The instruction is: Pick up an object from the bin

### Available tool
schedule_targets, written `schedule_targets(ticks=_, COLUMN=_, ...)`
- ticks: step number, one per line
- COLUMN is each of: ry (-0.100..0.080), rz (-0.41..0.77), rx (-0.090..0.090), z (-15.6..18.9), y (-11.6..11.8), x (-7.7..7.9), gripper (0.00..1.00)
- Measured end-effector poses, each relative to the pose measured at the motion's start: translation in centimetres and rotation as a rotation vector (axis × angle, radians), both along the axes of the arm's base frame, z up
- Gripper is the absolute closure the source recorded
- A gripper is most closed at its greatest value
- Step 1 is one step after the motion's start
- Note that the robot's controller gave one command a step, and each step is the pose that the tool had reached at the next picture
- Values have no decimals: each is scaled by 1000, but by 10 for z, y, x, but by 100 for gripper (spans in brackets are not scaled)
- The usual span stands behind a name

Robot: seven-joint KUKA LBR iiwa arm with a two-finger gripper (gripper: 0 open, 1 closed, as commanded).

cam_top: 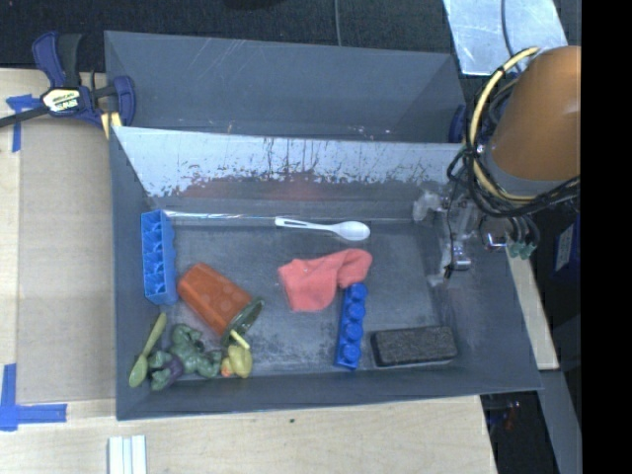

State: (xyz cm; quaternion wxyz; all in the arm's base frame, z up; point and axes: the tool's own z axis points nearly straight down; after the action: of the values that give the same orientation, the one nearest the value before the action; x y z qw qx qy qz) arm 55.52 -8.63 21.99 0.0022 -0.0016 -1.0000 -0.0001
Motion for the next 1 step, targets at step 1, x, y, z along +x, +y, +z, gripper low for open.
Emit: schedule_targets(ticks=1, ry=-9, rz=2, rx=-1, z=5, y=0, x=2, gripper=0)
